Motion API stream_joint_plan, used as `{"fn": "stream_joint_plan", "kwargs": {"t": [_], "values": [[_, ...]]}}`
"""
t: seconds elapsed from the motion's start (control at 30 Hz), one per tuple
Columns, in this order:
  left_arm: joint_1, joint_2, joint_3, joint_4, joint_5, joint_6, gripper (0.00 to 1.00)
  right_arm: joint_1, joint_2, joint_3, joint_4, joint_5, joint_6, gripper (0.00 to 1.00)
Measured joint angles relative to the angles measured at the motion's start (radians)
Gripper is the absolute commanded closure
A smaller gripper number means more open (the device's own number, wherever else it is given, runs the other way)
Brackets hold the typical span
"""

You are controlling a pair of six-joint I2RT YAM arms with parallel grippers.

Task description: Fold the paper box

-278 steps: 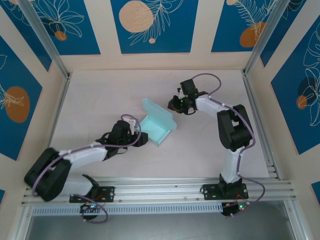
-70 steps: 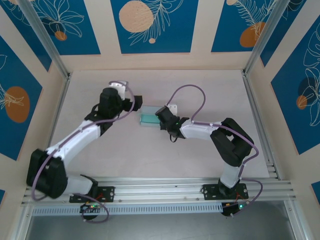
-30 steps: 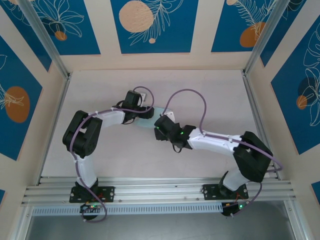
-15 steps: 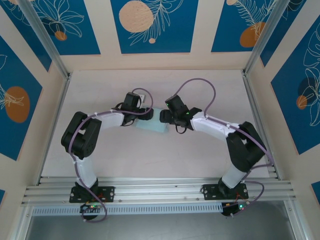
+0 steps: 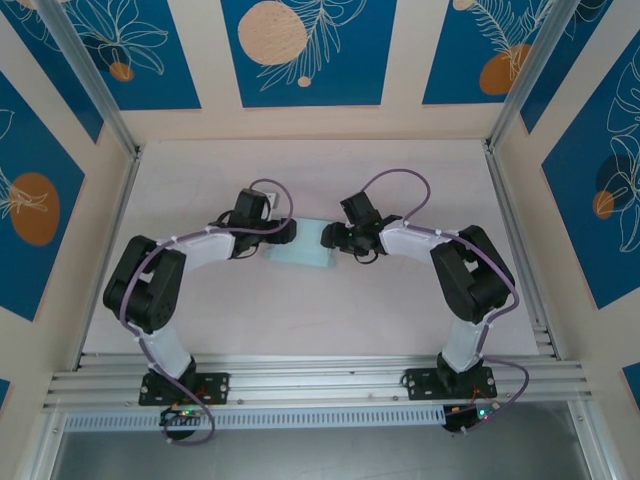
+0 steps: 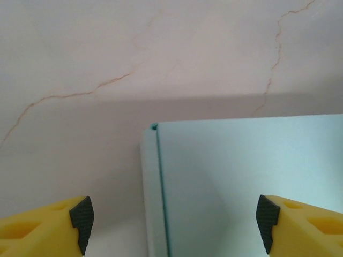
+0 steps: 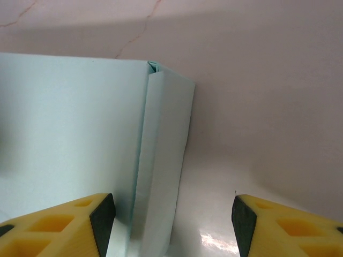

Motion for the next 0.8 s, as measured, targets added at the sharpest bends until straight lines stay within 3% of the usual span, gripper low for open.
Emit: {"fn": "stream_joint_plan", "kwargs": {"t": [0.1, 0.37, 0.5, 0.57, 0.7, 0.77, 0.8], "values": [[0.020, -0.020, -0.026, 0.001, 0.020, -0.019, 0.29, 0.000, 0.002, -0.001, 0.005, -0.016, -0.001, 0.38], [0.049, -0.103, -0.121, 0.003, 0.071, -0.040, 0.32, 0.023, -0.018, -0.014, 0.000, 0.003, -0.048, 0.37], [0.078, -0.162, -0.155, 0.004, 0.093, -0.048, 0.31, 0.100, -0.086, -0.027, -0.041, 0.110, -0.148, 0.27], [0.106, -0.197, -0.175, 0.008, 0.104, -0.065, 0.24, 0.172, -0.127, -0.025, -0.061, 0.199, -0.222, 0.22], [0.169, -0.255, -0.212, 0.015, 0.111, -0.110, 0.11, 0.318, -0.144, 0.019, -0.124, 0.377, -0.374, 0.20], [0.198, -0.283, -0.228, 0.015, 0.109, -0.130, 0.00, 0.386, -0.130, 0.054, -0.161, 0.472, -0.454, 0.20], [0.208, -0.298, -0.234, 0.014, 0.108, -0.138, 0.00, 0.415, -0.115, 0.072, -0.174, 0.514, -0.489, 0.20]]}}
